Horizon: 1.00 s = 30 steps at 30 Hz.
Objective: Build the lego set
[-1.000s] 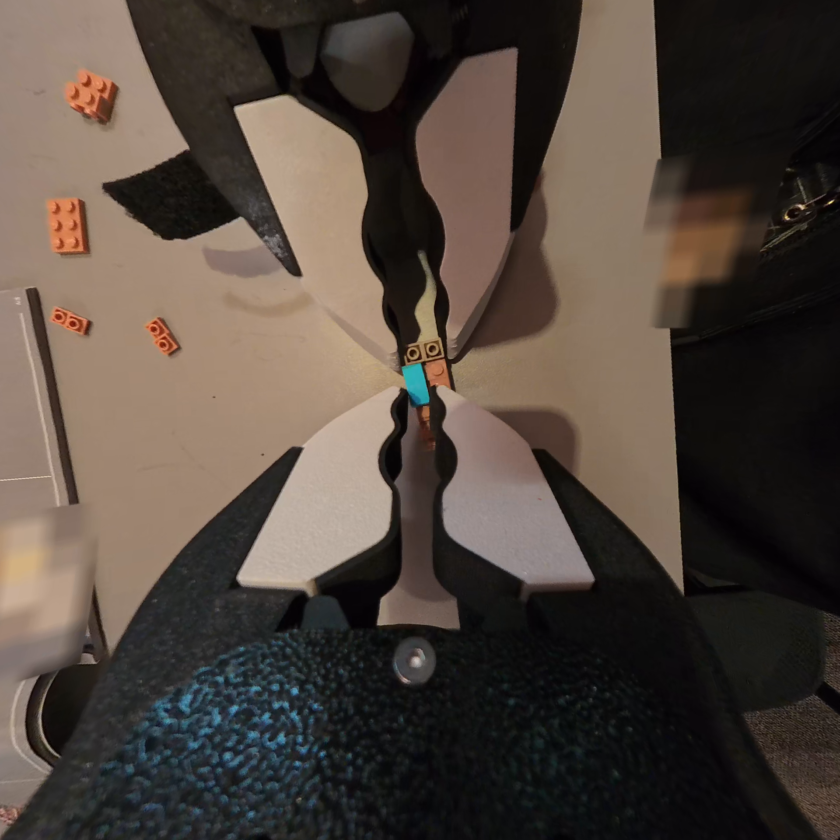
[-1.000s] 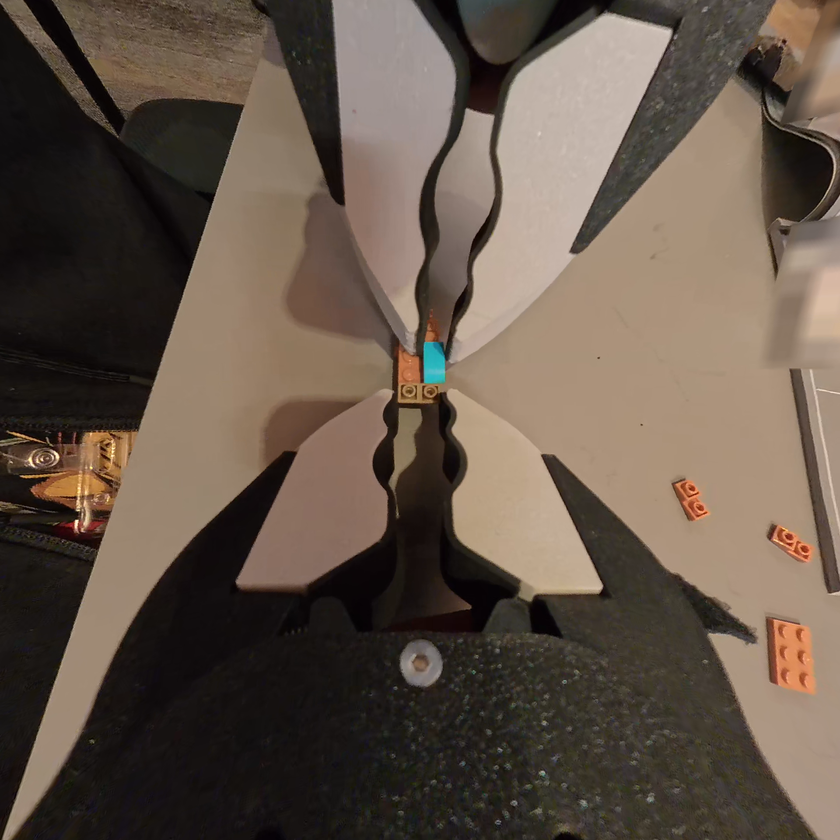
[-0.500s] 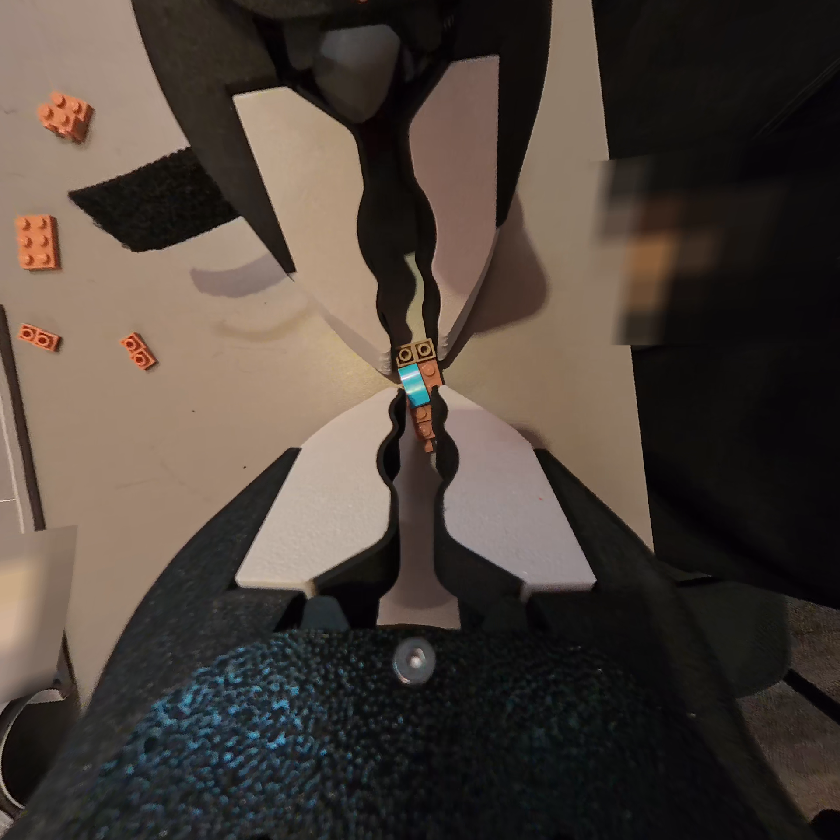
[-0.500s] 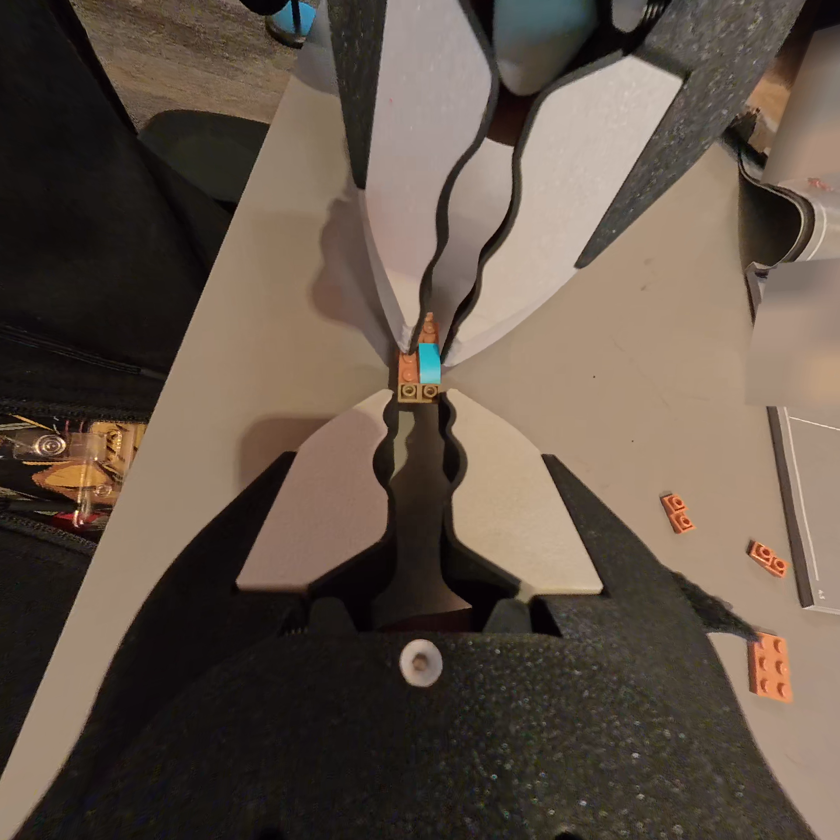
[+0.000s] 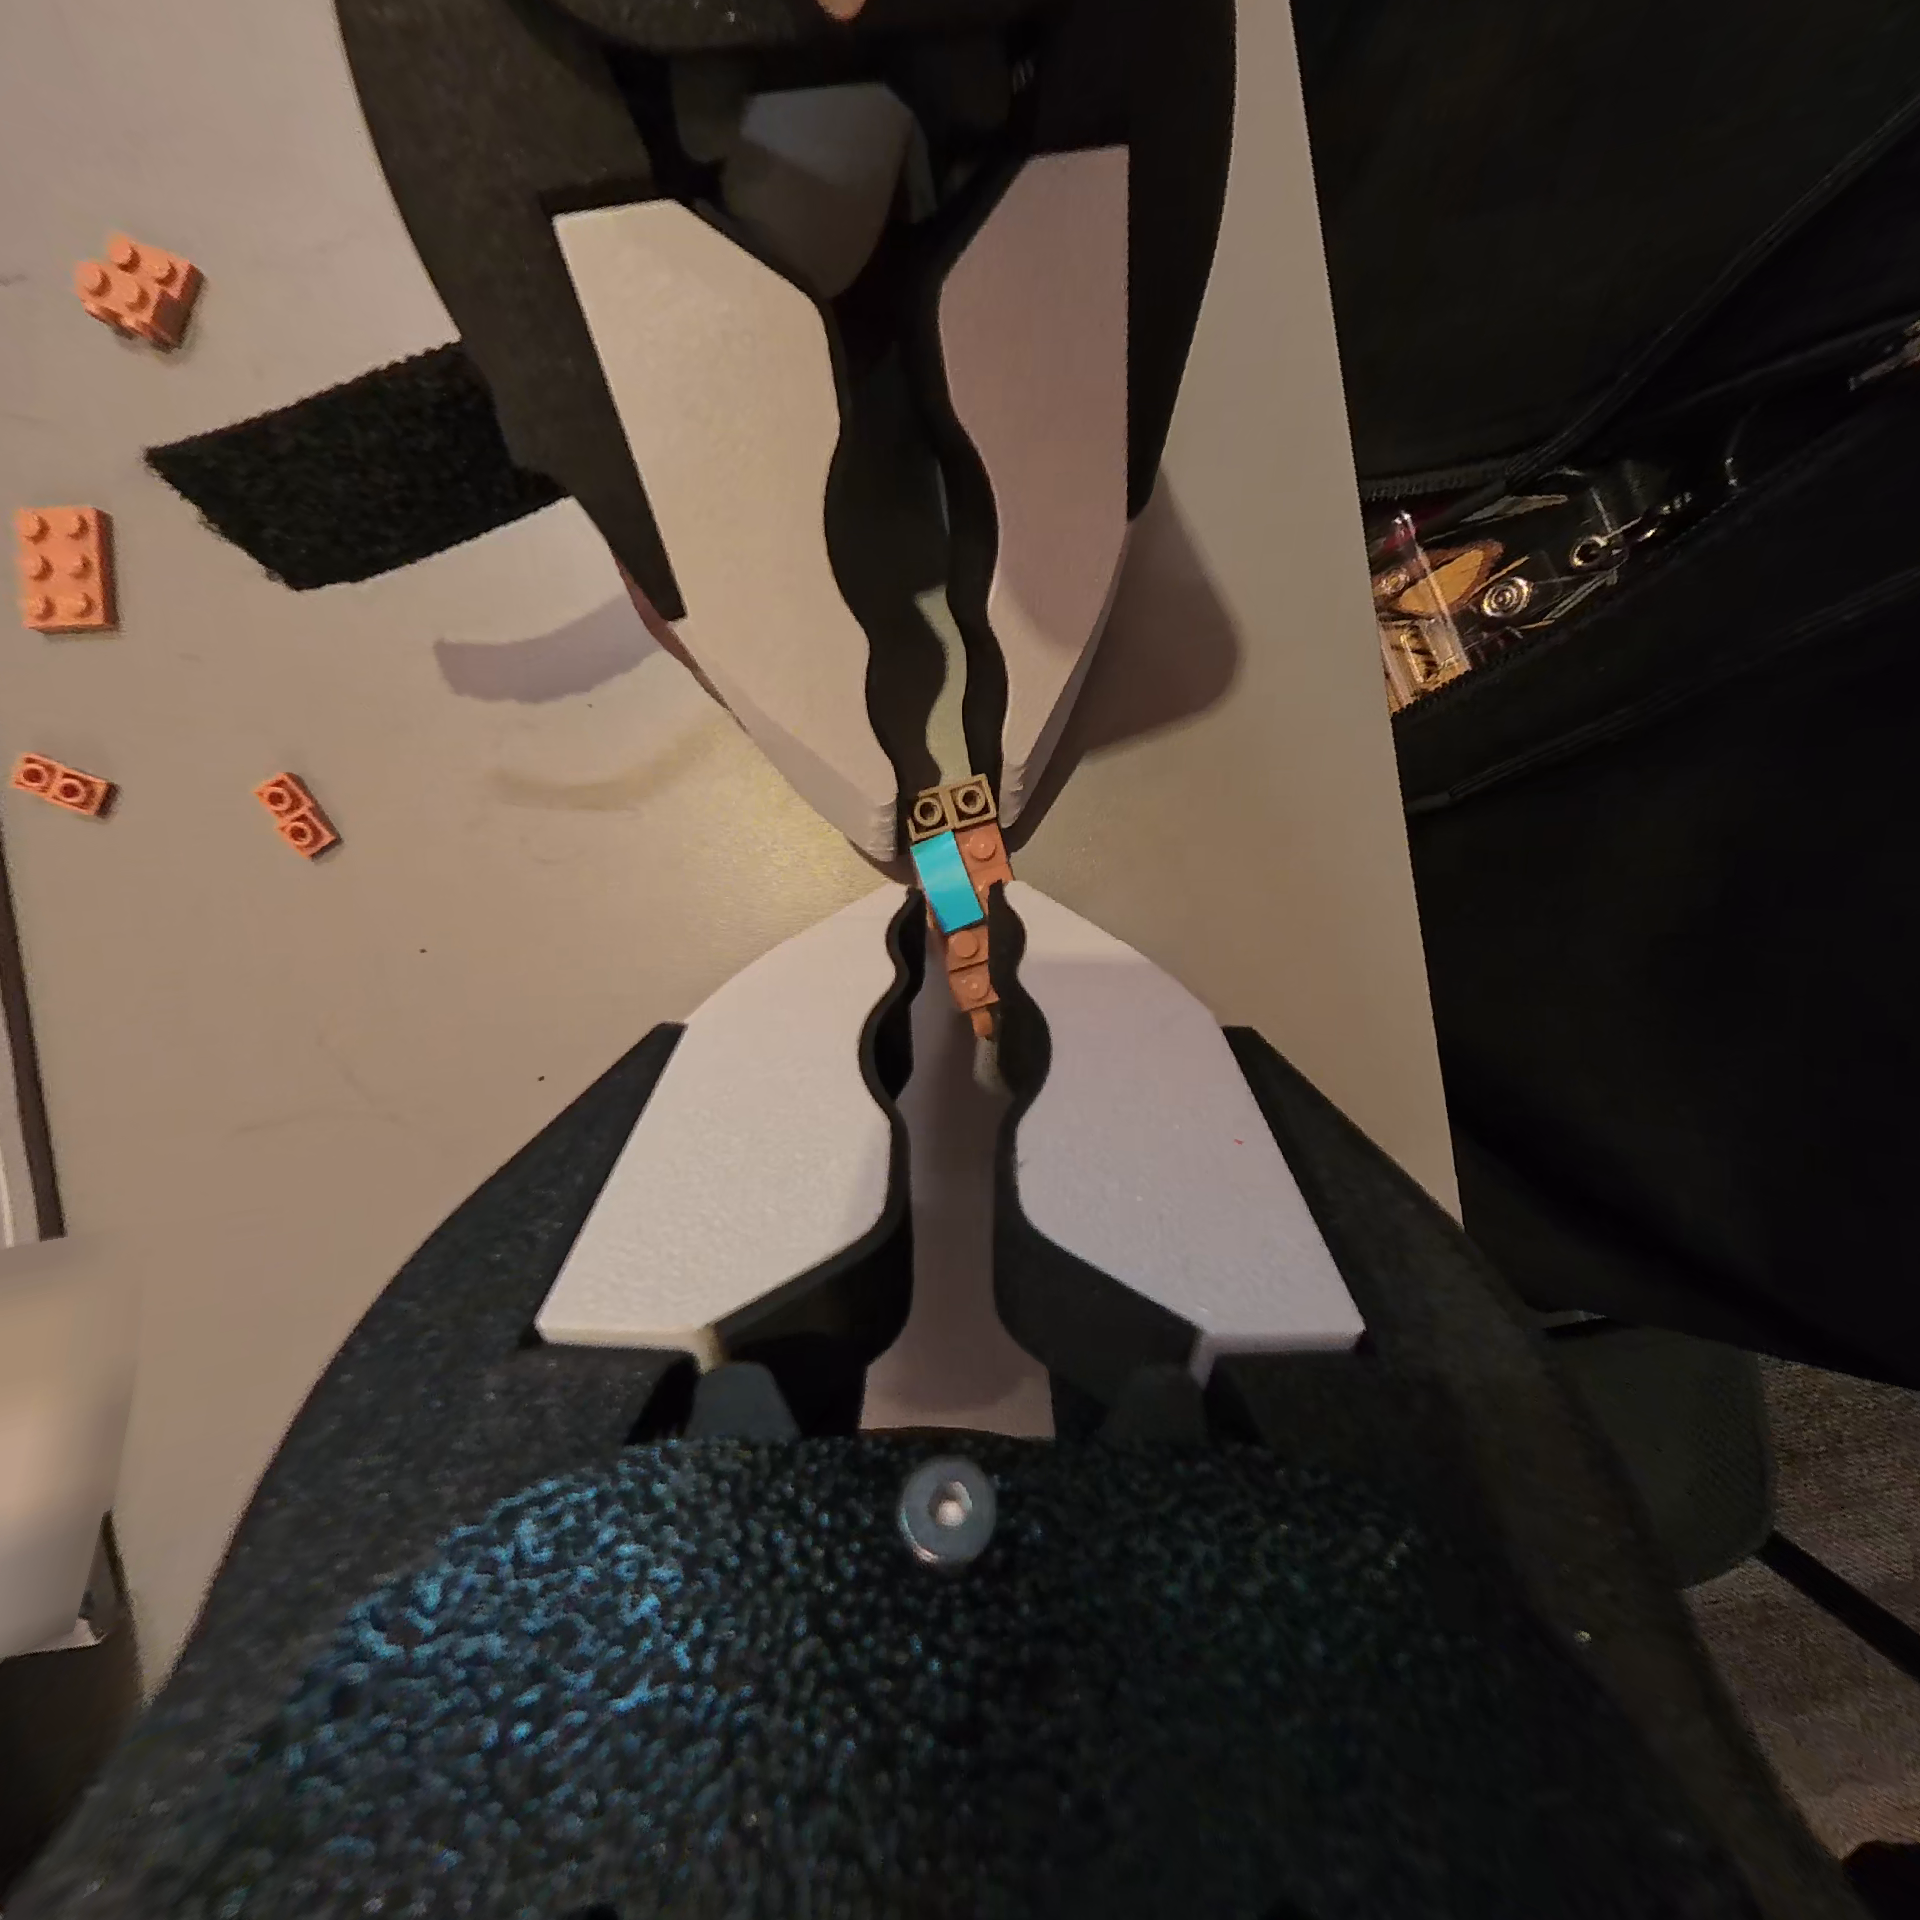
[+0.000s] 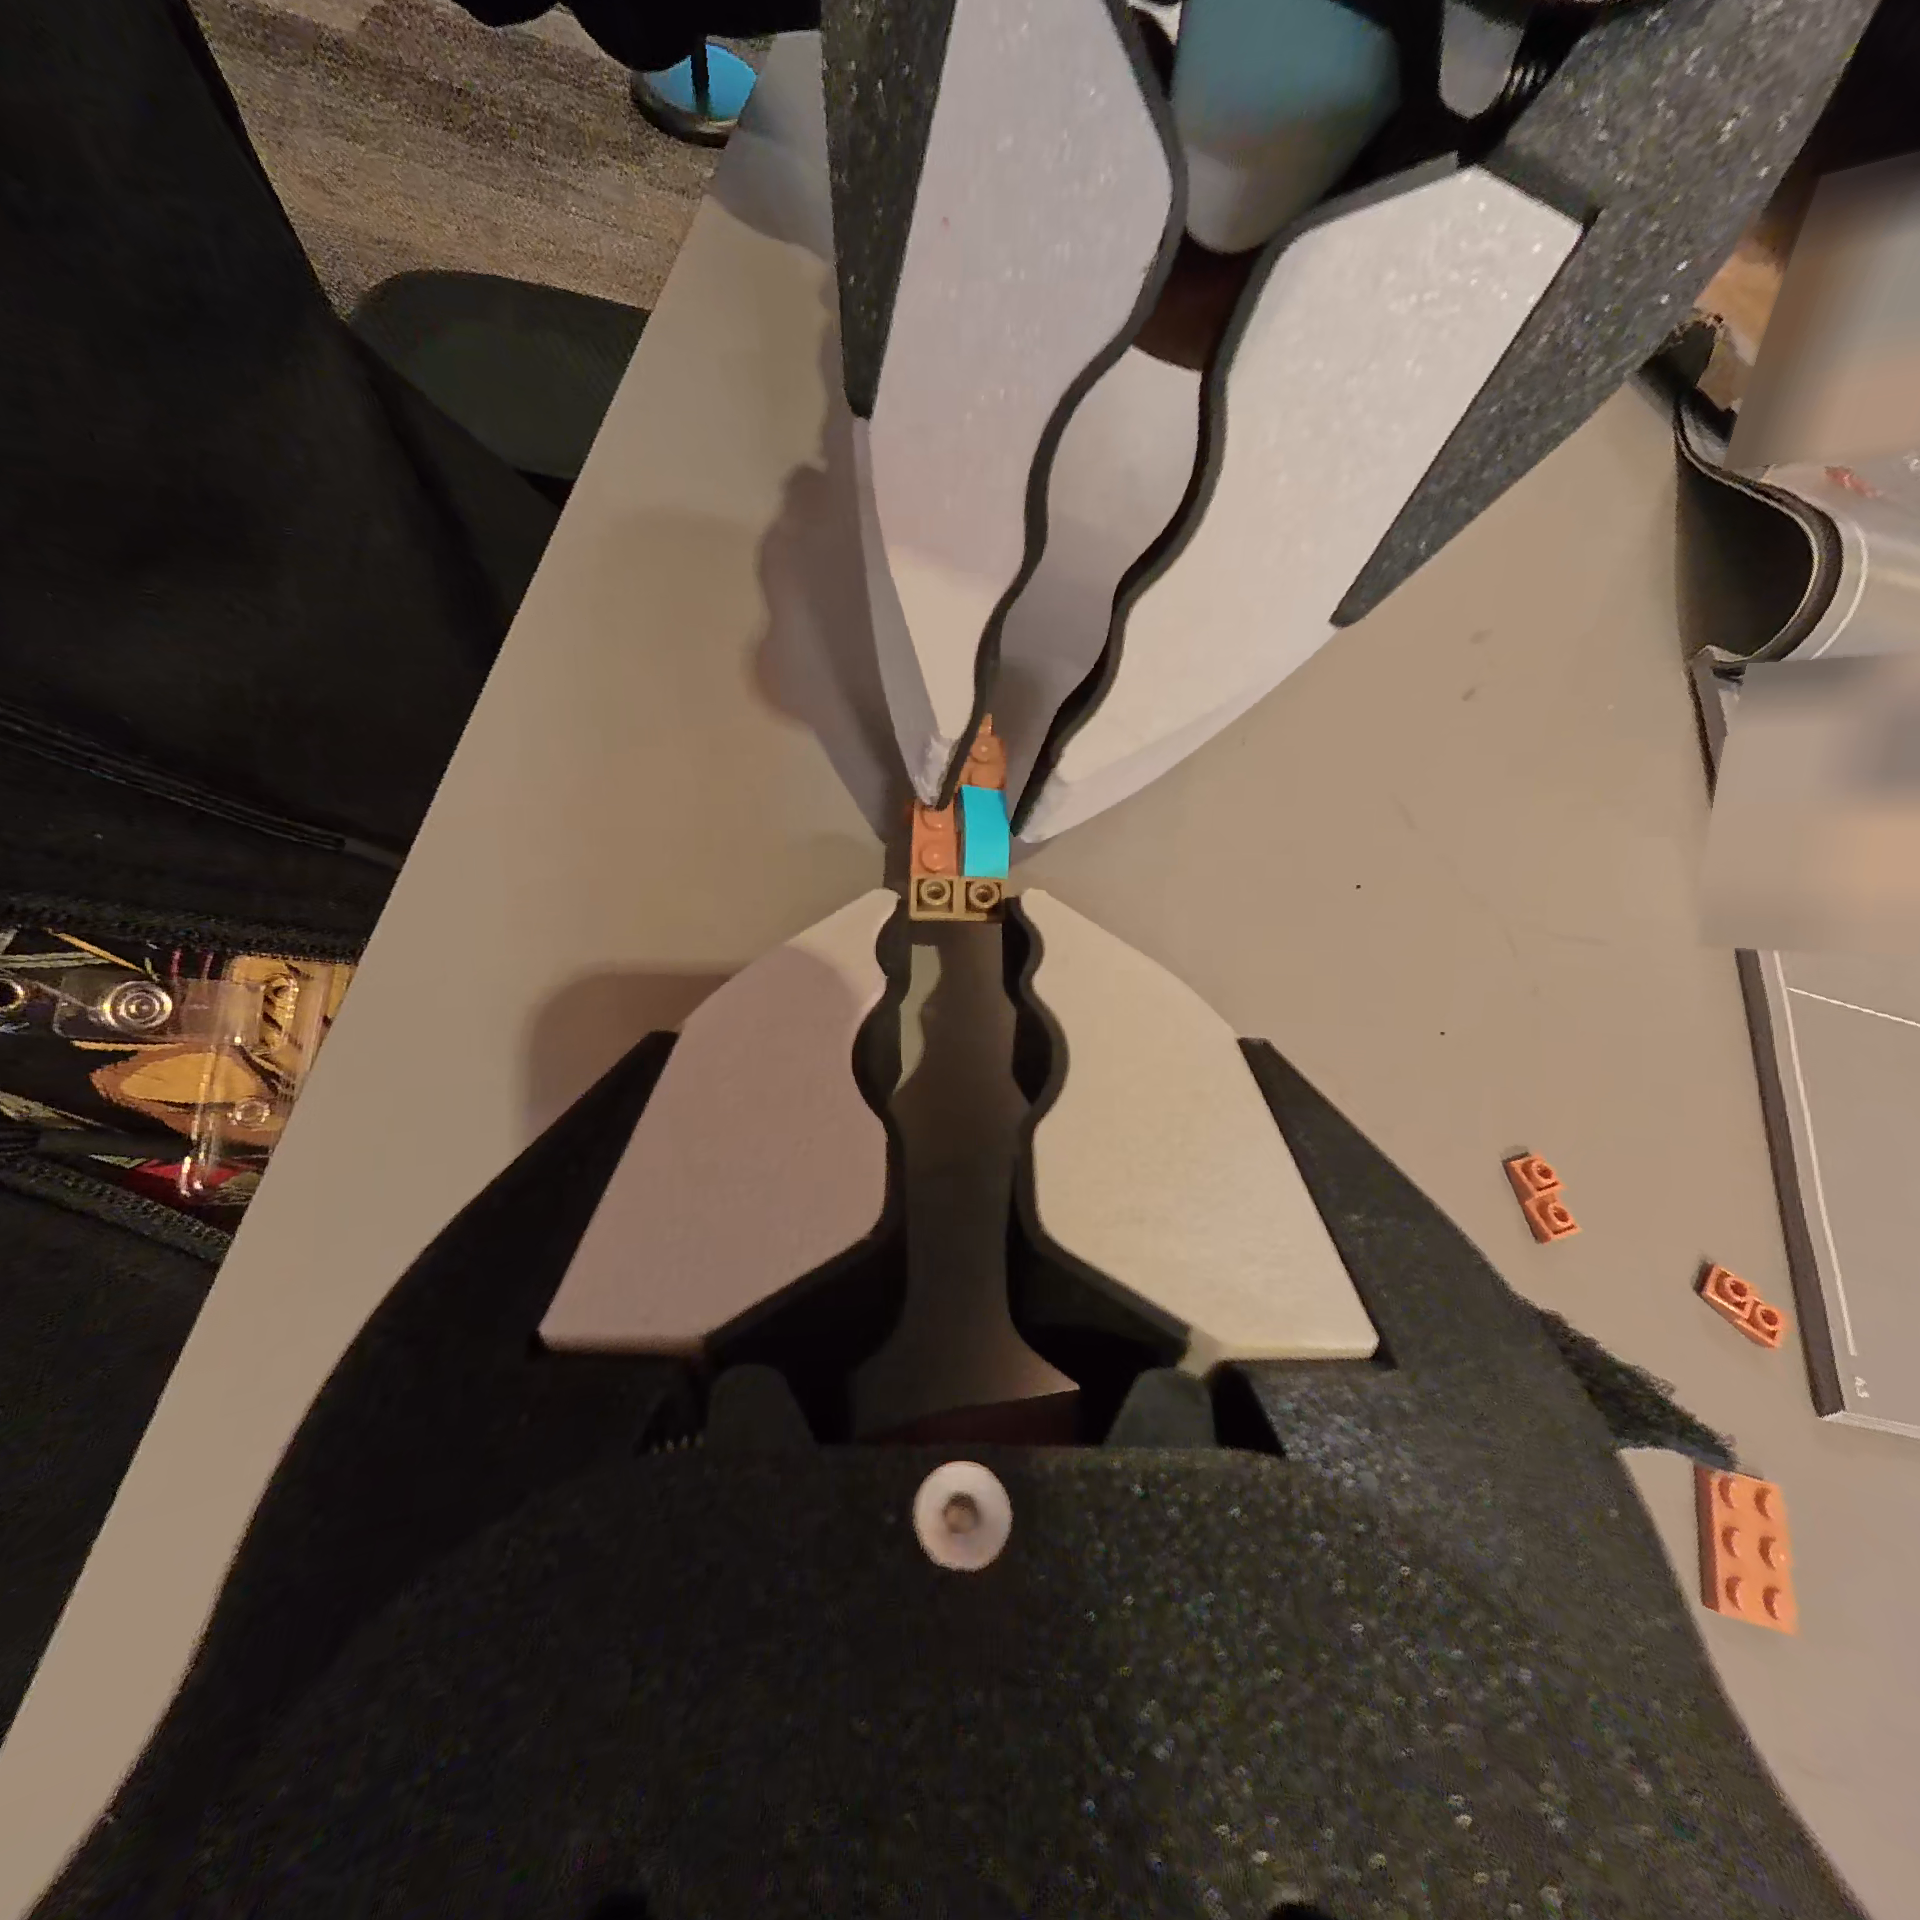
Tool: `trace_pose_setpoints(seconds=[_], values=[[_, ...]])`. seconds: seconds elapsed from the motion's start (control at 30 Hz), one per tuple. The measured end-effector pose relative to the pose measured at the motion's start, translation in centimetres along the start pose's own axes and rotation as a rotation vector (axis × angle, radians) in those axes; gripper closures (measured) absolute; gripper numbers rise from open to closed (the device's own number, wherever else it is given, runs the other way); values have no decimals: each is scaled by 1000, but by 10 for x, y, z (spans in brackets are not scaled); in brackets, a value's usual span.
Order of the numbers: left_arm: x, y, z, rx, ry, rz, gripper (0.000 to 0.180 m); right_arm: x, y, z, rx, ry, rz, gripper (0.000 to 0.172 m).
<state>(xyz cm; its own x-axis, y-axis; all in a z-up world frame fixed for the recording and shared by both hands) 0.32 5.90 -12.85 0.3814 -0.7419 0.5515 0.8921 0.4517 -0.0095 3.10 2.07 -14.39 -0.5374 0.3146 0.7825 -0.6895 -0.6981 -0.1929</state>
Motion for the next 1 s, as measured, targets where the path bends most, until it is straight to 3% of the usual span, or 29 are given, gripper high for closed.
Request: trace_pose_setpoints(seconds=[0.43, 1.0], values=[[1, 1, 8, -46, -73, 109, 169, 0, 0, 0, -7, 4, -1, 155], [1, 2, 1, -81, -49, 138, 173, 0, 1, 0, -8, 6, 10, 155]])
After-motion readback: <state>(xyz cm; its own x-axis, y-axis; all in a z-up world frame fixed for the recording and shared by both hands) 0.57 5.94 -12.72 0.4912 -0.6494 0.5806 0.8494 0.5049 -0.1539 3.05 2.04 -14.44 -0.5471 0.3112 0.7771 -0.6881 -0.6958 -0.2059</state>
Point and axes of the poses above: each gripper's, where its closed fingertips meet, z back along the fingers, x out of its top, y = z × x across the jaws, the point moved 3 cm from there along z, back along the fingers, and after that the axes turned 1 degree about -y, right-handed, at the moved point
